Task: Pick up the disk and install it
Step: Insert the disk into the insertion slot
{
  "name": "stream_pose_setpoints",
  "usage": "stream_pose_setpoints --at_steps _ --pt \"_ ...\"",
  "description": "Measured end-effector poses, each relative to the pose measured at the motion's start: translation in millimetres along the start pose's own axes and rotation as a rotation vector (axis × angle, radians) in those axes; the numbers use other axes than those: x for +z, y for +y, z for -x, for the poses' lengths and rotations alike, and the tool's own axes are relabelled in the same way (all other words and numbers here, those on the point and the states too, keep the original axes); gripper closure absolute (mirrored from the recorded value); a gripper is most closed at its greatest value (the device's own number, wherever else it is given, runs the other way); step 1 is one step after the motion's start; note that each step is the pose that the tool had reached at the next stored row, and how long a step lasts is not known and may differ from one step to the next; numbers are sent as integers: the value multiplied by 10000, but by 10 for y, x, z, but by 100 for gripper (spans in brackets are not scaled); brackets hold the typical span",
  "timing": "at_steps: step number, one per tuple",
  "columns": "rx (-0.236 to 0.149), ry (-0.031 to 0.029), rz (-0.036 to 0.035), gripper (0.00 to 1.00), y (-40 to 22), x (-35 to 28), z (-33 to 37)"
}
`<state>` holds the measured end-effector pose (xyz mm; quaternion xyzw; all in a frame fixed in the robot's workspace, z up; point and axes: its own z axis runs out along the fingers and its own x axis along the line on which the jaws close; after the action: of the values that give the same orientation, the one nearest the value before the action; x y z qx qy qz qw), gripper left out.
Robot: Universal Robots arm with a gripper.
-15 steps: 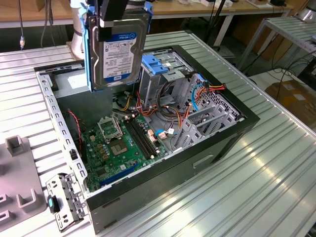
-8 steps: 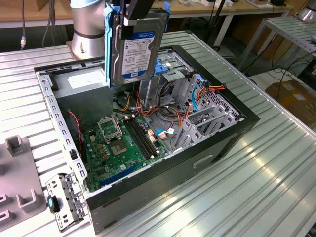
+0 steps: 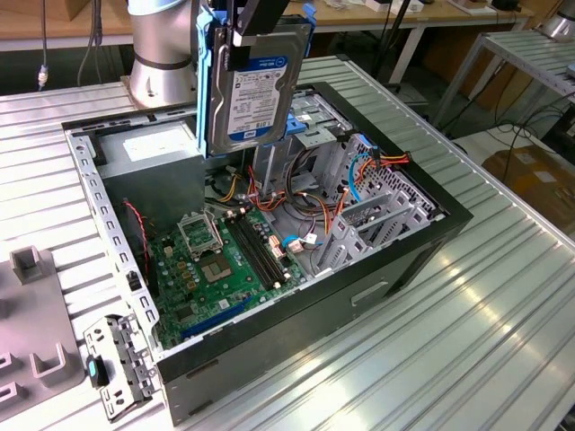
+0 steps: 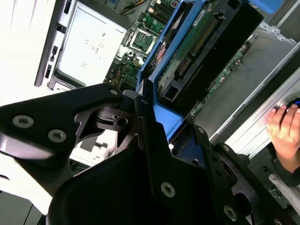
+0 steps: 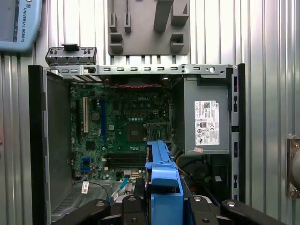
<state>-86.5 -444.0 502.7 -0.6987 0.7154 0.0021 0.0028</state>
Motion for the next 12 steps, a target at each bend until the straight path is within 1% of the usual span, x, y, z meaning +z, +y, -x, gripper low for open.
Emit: stream_pose_setpoints --at_steps 12 --pt "0 0 0 63 0 0 -12"
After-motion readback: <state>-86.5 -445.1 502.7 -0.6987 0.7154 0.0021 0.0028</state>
